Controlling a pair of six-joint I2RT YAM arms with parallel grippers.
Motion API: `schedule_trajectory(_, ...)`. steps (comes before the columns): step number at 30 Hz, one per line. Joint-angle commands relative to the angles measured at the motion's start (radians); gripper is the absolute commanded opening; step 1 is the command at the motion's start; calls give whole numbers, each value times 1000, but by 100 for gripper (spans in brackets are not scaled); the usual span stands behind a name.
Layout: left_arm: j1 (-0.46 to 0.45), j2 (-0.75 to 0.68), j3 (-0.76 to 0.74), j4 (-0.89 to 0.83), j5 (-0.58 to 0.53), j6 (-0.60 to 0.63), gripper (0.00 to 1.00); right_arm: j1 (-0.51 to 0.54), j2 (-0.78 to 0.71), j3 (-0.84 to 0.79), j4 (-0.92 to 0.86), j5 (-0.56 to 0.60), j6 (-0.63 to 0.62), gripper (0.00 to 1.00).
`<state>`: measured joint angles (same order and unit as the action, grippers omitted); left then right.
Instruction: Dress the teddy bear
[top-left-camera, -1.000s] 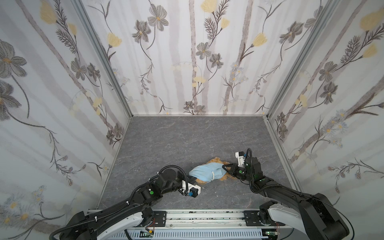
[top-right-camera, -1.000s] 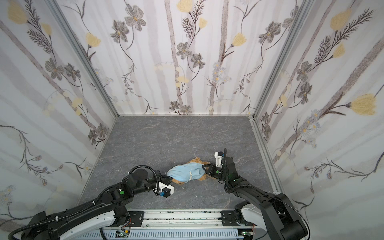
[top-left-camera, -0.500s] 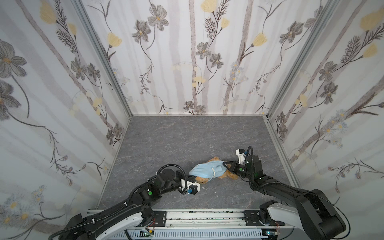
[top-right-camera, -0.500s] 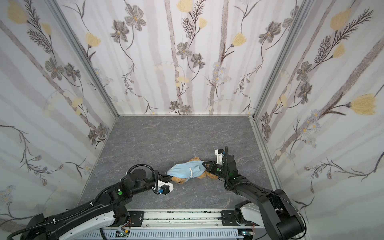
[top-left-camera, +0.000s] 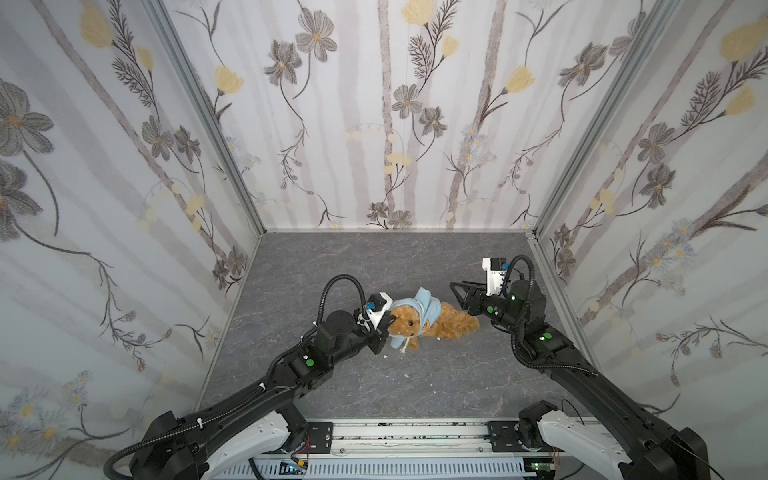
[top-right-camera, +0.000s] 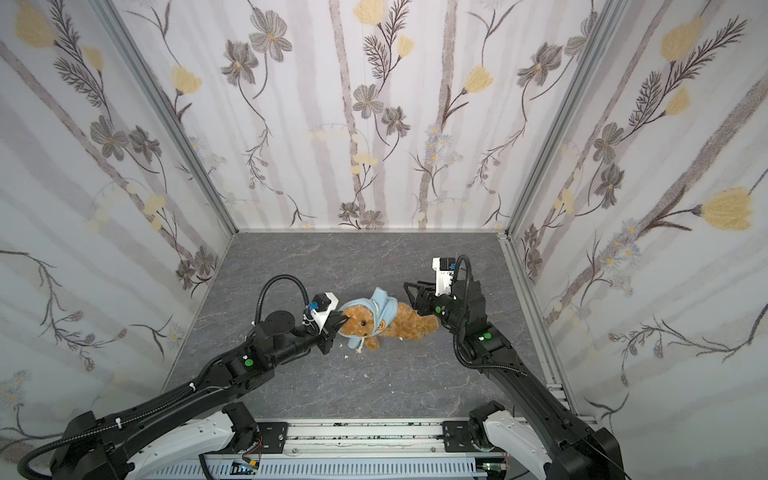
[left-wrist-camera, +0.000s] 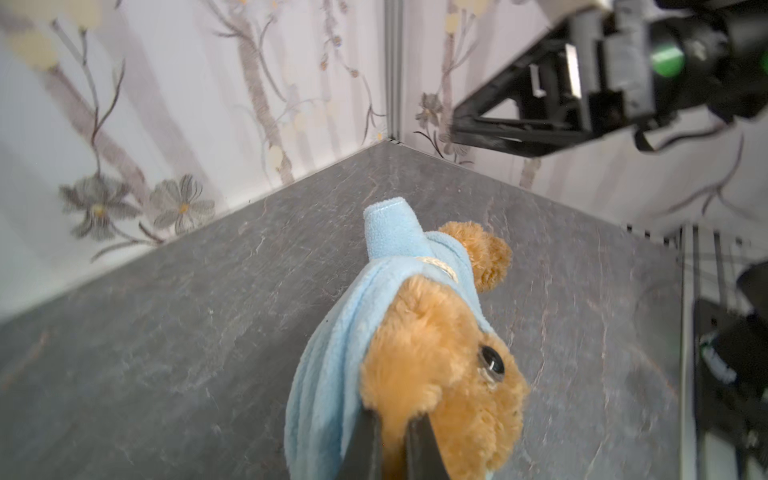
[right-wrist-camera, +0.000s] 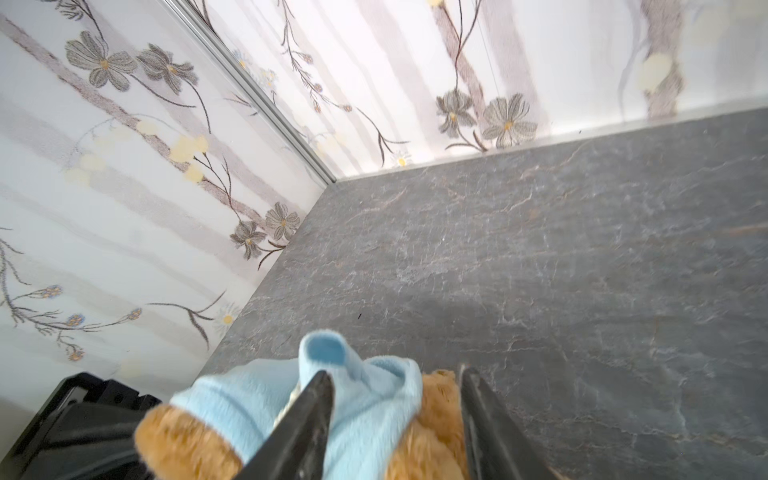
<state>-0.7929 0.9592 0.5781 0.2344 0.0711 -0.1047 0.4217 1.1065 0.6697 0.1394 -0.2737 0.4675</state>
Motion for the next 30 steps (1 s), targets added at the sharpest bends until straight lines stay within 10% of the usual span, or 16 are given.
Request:
schedule_trajectory(1,53,48,81,-46,-100,-636,0,33,-14,4,-21,10,-84,51)
schedule_trajectory(7,223,101,40,38,137,-1174,0,187,40,-86,75,19,-89,48)
schedule_trajectory(20,305,131,-121,268,296,-1613,0,354,274,-322,508,61,64,29)
schedule_trajectory(30,310,157,-189,351,318,-1713,0,421,415,-306,623,112,58,21)
